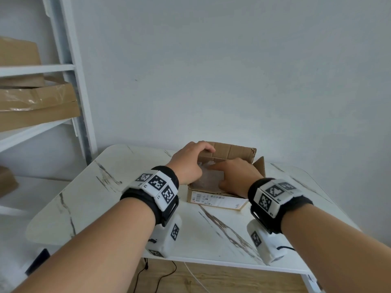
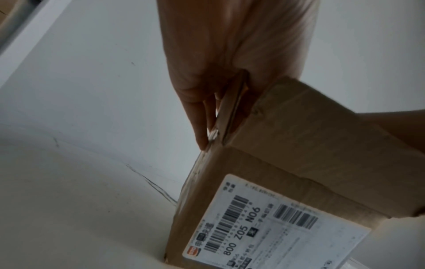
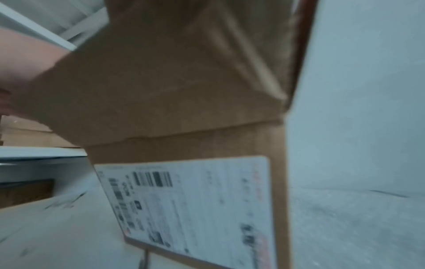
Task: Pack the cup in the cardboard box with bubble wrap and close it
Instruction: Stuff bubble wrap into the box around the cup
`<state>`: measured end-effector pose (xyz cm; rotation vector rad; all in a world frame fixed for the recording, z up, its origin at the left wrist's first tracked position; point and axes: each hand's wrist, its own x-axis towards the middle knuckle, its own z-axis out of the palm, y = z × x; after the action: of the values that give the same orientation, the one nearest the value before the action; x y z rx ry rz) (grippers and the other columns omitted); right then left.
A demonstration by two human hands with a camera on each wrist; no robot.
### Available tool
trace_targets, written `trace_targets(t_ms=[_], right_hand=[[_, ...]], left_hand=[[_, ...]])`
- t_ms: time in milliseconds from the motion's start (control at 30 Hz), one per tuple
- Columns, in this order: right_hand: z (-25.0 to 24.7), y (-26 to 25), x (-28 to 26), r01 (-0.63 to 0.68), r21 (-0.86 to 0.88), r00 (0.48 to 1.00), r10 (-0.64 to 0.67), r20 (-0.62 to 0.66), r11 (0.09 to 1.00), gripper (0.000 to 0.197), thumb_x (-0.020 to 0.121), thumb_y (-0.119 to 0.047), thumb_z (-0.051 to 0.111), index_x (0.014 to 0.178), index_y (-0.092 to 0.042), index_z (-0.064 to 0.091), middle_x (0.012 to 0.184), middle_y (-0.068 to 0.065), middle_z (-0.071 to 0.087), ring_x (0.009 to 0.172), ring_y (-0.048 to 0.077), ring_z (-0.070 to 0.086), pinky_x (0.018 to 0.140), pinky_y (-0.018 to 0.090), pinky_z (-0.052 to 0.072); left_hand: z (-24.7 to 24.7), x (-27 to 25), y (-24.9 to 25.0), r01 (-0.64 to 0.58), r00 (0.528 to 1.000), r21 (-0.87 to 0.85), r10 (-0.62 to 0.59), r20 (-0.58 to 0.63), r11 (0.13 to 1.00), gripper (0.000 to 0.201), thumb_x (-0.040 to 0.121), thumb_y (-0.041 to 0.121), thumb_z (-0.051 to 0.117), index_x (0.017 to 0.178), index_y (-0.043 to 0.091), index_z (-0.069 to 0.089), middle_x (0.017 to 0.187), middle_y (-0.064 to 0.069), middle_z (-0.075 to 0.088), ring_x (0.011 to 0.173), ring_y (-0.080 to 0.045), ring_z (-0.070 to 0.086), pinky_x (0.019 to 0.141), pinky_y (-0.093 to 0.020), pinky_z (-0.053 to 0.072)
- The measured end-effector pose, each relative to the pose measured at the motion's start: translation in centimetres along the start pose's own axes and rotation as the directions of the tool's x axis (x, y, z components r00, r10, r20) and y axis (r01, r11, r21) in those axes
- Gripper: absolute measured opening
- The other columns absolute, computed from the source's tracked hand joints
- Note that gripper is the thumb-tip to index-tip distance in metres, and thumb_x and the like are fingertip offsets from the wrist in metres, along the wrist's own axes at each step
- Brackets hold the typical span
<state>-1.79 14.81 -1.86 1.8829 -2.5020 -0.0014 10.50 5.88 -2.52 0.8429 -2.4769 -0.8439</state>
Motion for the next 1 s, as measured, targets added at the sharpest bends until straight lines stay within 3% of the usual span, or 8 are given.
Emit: trace_targets(t_ms=[67,133,200,300,600,733,867,1000], right_hand=[[-0.4,0.9,-0.9,0.006,0.032,0.993,-0.002,-0.117,0.999,0.029,0.082,-0.01,0.051,0.089,-0.03,0.071,0.079,-0.003,0.068,0.079,0.022,0.062,0.068,0.029,0.05],[-0.5,1.6,-1.0,-0.01,0.004,0.992,0.01,-0.123,1.0,0.028,0.079,-0.005,0.049,0.057,-0.021,0.055,0.055,-0.006,0.048,0.067,0.022,0.053,0.058,0.027,0.039],[-0.5,1.7,-1.0,-0.03,-0.029,0.998,0.028,-0.05,0.999,0.023,0.08,-0.003,0.05,0.071,-0.019,0.064,0.06,-0.007,0.049,0.069,0.02,0.052,0.06,0.027,0.038],[-0.1,1.7,-0.5,-0.01,-0.117,0.998,0.016,0.054,0.993,0.026,0.084,-0.006,0.048,0.099,-0.014,0.067,0.091,0.001,0.067,0.084,0.022,0.062,0.067,0.028,0.045],[0.3,1.4,2.0,-0.038,-0.252,0.981,0.084,0.175,0.967,0.03,0.09,-0.019,0.049,0.118,-0.012,0.06,0.12,0.007,0.062,0.109,0.026,0.06,0.086,0.032,0.049],[0.2,1.0,2.5,-0.041,-0.247,0.981,0.086,0.176,0.968,0.022,0.089,-0.015,0.05,0.105,-0.011,0.065,0.104,0.003,0.068,0.095,0.021,0.064,0.078,0.029,0.052],[0.5,2.0,1.7,-0.113,-0.068,0.992,0.108,-0.071,0.991,0.016,0.078,-0.016,0.051,0.062,-0.016,0.051,0.072,0.002,0.058,0.066,0.022,0.054,0.05,0.024,0.035],[1.0,1.7,0.5,-0.129,-0.122,0.974,0.103,-0.2,0.984,0.024,0.084,-0.021,0.05,0.061,-0.017,0.046,0.075,0.002,0.059,0.069,0.024,0.054,0.059,0.028,0.038]], left_hand=[[0.0,0.1,0.1,0.001,1.0,0.006,-0.001,0.001,1.0,0.069,0.077,-0.012,0.047,0.129,0.033,0.048,0.134,0.0,0.044,0.083,-0.011,0.052,0.064,-0.019,0.039],[0.0,0.1,0.2,0.006,1.0,0.01,-0.006,0.003,1.0,0.069,0.077,-0.013,0.046,0.13,0.032,0.048,0.134,0.0,0.044,0.07,-0.006,0.048,0.058,-0.018,0.037],[0.1,0.1,0.3,0.01,1.0,0.013,-0.01,0.005,1.0,0.069,0.077,-0.013,0.046,0.13,0.031,0.047,0.133,-0.001,0.044,0.068,-0.006,0.047,0.056,-0.019,0.036],[0.1,0.0,0.4,0.016,1.0,0.013,-0.016,0.009,1.0,0.07,0.076,-0.013,0.047,0.129,0.033,0.048,0.132,0.0,0.044,0.073,-0.01,0.051,0.059,-0.021,0.04],[0.1,0.0,0.1,0.006,1.0,0.012,-0.006,0.018,1.0,0.068,0.078,-0.012,0.049,0.128,0.035,0.049,0.129,0.001,0.045,0.097,-0.02,0.054,0.073,-0.03,0.049],[0.0,0.2,0.1,0.011,1.0,0.009,-0.011,0.011,1.0,0.067,0.078,-0.011,0.049,0.129,0.033,0.049,0.131,0.0,0.044,0.099,-0.02,0.052,0.075,-0.029,0.047],[0.1,0.3,0.1,0.007,1.0,0.005,-0.007,0.013,1.0,0.071,0.076,-0.013,0.047,0.131,0.033,0.047,0.135,0.001,0.043,0.096,-0.018,0.054,0.069,-0.024,0.044],[0.2,0.3,0.3,0.002,1.0,0.012,-0.002,0.011,1.0,0.071,0.076,-0.013,0.047,0.131,0.032,0.047,0.137,0.0,0.043,0.102,-0.018,0.055,0.077,-0.026,0.045]])
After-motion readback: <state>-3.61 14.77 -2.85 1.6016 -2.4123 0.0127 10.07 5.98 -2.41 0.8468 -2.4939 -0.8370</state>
